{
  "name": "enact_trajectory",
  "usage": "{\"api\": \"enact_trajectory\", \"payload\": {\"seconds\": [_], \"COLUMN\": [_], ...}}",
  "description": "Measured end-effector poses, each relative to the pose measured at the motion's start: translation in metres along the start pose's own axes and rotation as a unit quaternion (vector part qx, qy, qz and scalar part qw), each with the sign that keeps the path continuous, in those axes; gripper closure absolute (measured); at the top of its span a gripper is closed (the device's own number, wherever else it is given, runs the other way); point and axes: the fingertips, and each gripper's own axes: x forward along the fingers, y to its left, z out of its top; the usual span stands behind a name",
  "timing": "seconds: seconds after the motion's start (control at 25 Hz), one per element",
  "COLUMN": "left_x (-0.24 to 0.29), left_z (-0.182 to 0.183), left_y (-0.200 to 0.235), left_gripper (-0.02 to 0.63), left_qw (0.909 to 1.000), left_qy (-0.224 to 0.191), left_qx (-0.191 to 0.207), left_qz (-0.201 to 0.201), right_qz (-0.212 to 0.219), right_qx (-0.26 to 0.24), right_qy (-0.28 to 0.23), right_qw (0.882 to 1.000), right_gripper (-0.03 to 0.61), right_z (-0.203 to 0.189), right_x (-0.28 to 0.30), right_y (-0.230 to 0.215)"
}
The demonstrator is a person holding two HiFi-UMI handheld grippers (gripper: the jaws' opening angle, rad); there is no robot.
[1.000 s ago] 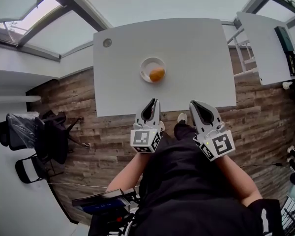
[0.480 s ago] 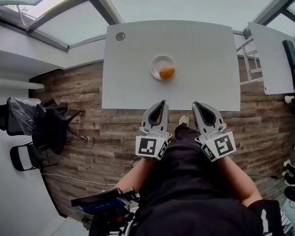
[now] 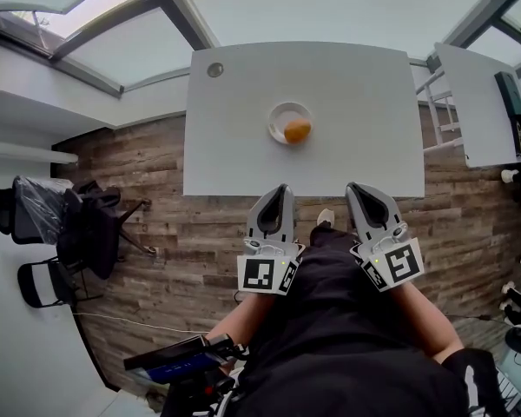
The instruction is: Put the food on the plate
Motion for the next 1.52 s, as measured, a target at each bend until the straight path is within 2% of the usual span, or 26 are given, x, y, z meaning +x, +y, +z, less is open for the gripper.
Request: {"api": "enact_trajectory", "payload": {"seconds": [0.2, 0.4, 0.64, 1.04, 1.28, 1.52], "left_x": [-0.012, -0.015, -0.02, -0.02, -0.017, -0.017], "left_z": [0.022, 0.044, 0.06, 0.071, 0.083, 0.086], "left_y": [0.007, 0.003, 0.013, 0.025, 0.017, 0.018], "left_gripper": [0.607, 0.607, 0.607, 0.607, 0.607, 0.607], "left_qw": [0.9998, 0.9991, 0.9989, 0.9984, 0.9978, 0.9973], "left_qy": [-0.015, -0.029, -0.042, -0.054, -0.061, -0.069], "left_qx": [-0.002, 0.032, 0.016, 0.013, 0.0, 0.013], "left_qz": [0.01, 0.004, 0.012, 0.001, -0.023, -0.02], "right_qz": [-0.001, -0.001, 0.003, -0.025, -0.018, -0.015], "right_qx": [-0.018, -0.016, -0.012, -0.044, -0.073, -0.072], "right_qy": [-0.015, -0.022, -0.037, -0.059, -0.085, -0.096], "right_qw": [1.0, 1.0, 0.999, 0.997, 0.994, 0.993], "right_gripper": [0.581, 0.581, 0.581, 0.581, 0.581, 0.581], "right_z": [0.015, 0.024, 0.037, 0.05, 0.061, 0.066], "right_x": [0.003, 0.012, 0.021, 0.02, 0.013, 0.01], "right_y": [0.011, 0.019, 0.034, 0.043, 0.051, 0.051]}}
